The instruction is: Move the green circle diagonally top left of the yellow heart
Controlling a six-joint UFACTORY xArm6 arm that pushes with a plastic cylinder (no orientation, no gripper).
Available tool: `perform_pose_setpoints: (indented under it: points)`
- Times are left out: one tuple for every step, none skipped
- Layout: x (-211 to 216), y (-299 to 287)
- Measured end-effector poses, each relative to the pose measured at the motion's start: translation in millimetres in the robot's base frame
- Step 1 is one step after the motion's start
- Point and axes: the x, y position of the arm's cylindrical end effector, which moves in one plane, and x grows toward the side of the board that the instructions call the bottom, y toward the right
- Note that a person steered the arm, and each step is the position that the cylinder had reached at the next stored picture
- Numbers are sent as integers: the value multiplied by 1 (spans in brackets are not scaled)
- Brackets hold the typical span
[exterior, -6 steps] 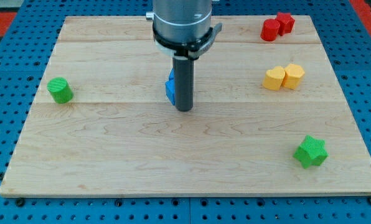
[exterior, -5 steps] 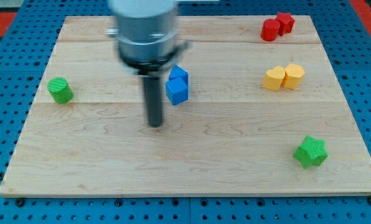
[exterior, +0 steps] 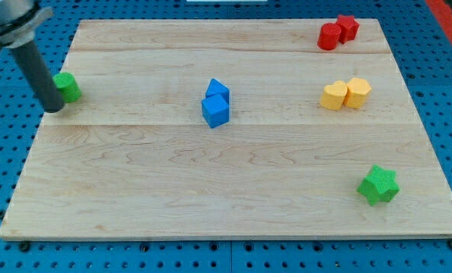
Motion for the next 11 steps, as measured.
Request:
perform_pose_setpoints:
  points:
    - [-20,-2]
    - [-42,41]
    - [-63,79]
    - [-74,54]
    - [-87,34]
    - [-88,79]
    - [-93,132]
    - [-121,169]
    - [-143,206]
    - [-125,202]
    - [-101,192]
